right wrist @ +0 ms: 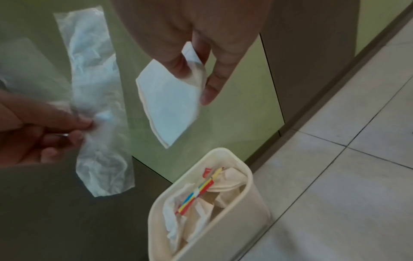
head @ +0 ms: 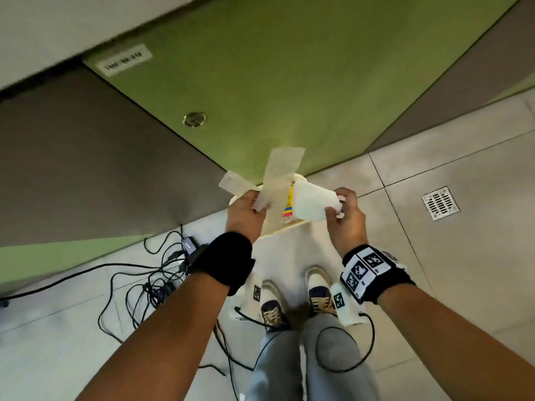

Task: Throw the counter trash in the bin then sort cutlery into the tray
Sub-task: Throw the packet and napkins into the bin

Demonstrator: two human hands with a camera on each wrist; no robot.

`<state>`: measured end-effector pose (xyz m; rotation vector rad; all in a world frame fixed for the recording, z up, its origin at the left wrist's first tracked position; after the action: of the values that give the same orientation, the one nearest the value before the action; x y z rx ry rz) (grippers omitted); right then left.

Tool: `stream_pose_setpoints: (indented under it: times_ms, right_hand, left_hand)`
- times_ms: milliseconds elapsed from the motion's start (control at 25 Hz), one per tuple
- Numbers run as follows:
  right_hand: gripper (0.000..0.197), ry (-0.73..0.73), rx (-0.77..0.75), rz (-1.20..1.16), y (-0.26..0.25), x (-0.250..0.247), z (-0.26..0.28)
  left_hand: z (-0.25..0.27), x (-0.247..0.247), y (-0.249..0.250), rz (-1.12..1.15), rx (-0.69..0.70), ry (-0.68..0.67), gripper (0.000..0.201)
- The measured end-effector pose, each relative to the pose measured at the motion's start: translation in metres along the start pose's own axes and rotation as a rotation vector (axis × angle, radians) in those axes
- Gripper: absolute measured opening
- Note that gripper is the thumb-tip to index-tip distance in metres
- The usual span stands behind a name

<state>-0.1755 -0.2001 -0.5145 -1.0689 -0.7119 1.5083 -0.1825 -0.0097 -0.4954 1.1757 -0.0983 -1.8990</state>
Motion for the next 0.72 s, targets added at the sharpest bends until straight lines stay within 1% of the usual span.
stream_pose_setpoints:
  times_ms: [80, 200, 240, 320, 400, 480, 560, 640, 680, 720]
  right_hand:
    - [0.034, -0.026, 0.026, 0.032, 0.022, 0.015, -0.012]
    - [0.034, -0.057, 0.024, 0.117, 0.049, 0.039, -0.033]
    - [0.036, -0.065, -0.01, 0.148, 0.055, 0.046, -0.038]
    - [0.039, -0.094, -0.132, 0.209, 0.062, 0.06, -0.046]
    - [0.043, -0.176, -0.18, 0.287, 0.066, 0.071, -0.052]
    - [0.049, -0.347, -0.178, 0.513, 0.077, 0.087, -0.061]
    - [0.051, -0.551, -0.188, 0.748, 0.091, 0.106, -0.067]
    - [0.046, -0.659, -0.13, 0.841, 0.105, 0.121, -0.071]
    - [0.042, -0.69, -0.084, 0.871, 0.11, 0.127, -0.073]
    - [0.039, -0.714, -0.043, 0.899, 0.112, 0.131, -0.074]
  left_hand:
    - [-0.017, 0.006, -0.015, -0.109, -0.018, 0.051, 0.022]
    - [-0.047, 0.025, -0.038, -0.189, -0.041, 0.028, 0.02]
    - [-0.059, 0.032, -0.045, -0.208, -0.048, 0.017, 0.021]
    - [-0.076, 0.045, -0.057, -0.267, -0.064, 0.016, 0.021]
    - [-0.089, 0.057, -0.066, -0.39, -0.103, 0.004, 0.02]
    - [-0.099, 0.071, -0.075, -0.485, -0.129, -0.075, 0.023]
    - [-0.105, 0.089, -0.08, -0.508, -0.1, -0.215, 0.03]
    - [-0.108, 0.108, -0.084, -0.544, -0.053, -0.408, 0.046]
    - [-0.107, 0.114, -0.086, -0.548, -0.09, -0.458, 0.05]
    - [-0.108, 0.118, -0.088, -0.55, -0.108, -0.479, 0.051]
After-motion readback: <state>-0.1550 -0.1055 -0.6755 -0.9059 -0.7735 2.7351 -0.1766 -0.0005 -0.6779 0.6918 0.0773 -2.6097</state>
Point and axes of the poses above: each hand's wrist, its own z-axis away from the middle knuckle, its own x-axis out of the palm, y = z × x, the point moved 2 cm from there along -z, towards the middle knuckle, and after that the axes turned 15 degrees about -z, right-handed, at the moved point
